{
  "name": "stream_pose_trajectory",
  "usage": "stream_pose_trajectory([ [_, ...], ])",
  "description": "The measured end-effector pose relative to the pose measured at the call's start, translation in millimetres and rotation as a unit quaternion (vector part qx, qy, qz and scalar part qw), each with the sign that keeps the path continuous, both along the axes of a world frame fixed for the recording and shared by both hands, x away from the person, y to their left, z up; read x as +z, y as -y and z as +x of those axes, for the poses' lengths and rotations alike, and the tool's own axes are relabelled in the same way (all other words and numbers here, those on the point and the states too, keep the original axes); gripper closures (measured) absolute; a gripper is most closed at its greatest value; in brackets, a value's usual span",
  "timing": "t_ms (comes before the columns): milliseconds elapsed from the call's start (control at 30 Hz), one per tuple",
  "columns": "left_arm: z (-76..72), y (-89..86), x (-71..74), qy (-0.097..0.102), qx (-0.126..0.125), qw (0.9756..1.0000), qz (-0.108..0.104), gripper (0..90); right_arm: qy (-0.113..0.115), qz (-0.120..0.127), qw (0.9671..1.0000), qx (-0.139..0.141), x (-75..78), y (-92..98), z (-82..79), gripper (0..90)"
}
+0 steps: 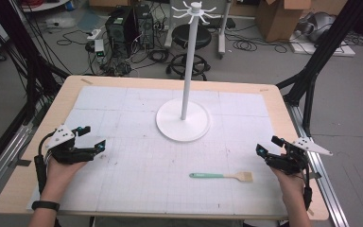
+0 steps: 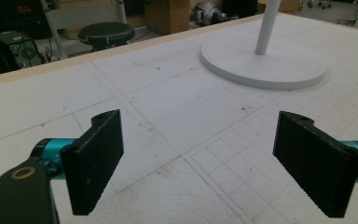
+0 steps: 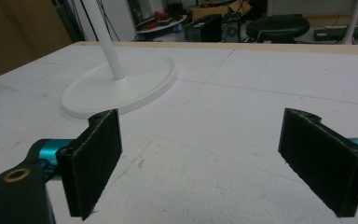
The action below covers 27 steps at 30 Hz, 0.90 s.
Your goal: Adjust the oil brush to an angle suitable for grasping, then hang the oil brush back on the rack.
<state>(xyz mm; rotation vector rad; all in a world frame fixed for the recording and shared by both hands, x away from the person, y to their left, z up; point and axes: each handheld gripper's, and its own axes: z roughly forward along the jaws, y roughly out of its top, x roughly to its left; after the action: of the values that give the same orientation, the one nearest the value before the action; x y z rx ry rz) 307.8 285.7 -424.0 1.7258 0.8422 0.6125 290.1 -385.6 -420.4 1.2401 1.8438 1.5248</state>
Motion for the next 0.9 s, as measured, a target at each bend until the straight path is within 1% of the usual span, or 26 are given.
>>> stream_pose_trajectory([
  [200,-2.7,0.1,3.2,0.011,-0.002,0.9999,-0.011,16.7,0.011,0.009,0.9999,0.005,3.0,1.0,-2.5,12.1],
  [267,-2.2,-0.1,2.9,0.01,-0.002,0.9999,-0.011,16.7,0.016,0.01,0.9998,0.008,4.0,2.3,-3.5,11.7],
  [333,-1.3,-0.2,2.2,0.009,-0.001,0.9999,-0.011,16.6,0.017,0.015,0.9997,0.012,4.7,4.6,-3.7,11.3],
  [400,-0.3,-0.1,2.0,0.01,-0.001,0.9999,-0.013,16.6,0.017,0.014,0.9997,0.012,5.7,6.8,-4.2,11.2],
  [433,0.1,0.4,2.0,0.012,-0.002,0.9998,-0.016,16.6,0.016,0.017,0.9996,0.016,6.4,7.9,-4.7,11.1],
  [567,1.2,2.7,1.1,0.009,-0.005,0.9999,-0.01,16.6,0.017,0.019,0.9993,0.026,9.5,12.5,-5.5,10.8],
  [633,1.0,3.8,1.1,0.009,-0.005,0.9999,-0.008,16.6,0.016,0.018,0.9988,0.042,10.6,12.5,-5.9,10.8],
  [667,1.1,3.8,1.3,0.008,-0.006,0.9999,-0.01,16.6,0.021,0.013,0.9979,0.06,11.6,11.1,-5.7,10.8],
  [700,1.3,3.4,1.7,0.006,-0.007,0.9998,-0.018,16.6,0.021,0.013,0.9979,0.06,11.6,11.1,-5.7,10.8],
  [733,1.7,2.9,2.3,0.003,-0.008,0.9996,-0.028,16.6,0.018,0.012,0.9974,0.069,12.0,10.1,-5.7,10.8],
  [800,1.2,2.3,3.5,0.005,-0.01,0.9988,-0.048,16.6,0.019,0.012,0.9959,0.088,12.8,6.3,-5.3,10.8],
  [867,1.0,2.1,4.1,0.004,-0.013,0.9986,-0.051,16.6,0.018,0.004,0.9931,0.116,12.8,1.2,-4.4,10.8],
  [900,1.0,2.2,4.1,0.005,-0.014,0.9986,-0.05,16.6,0.018,0.0,0.9921,0.124,12.5,-0.9,-3.8,10.8],
])
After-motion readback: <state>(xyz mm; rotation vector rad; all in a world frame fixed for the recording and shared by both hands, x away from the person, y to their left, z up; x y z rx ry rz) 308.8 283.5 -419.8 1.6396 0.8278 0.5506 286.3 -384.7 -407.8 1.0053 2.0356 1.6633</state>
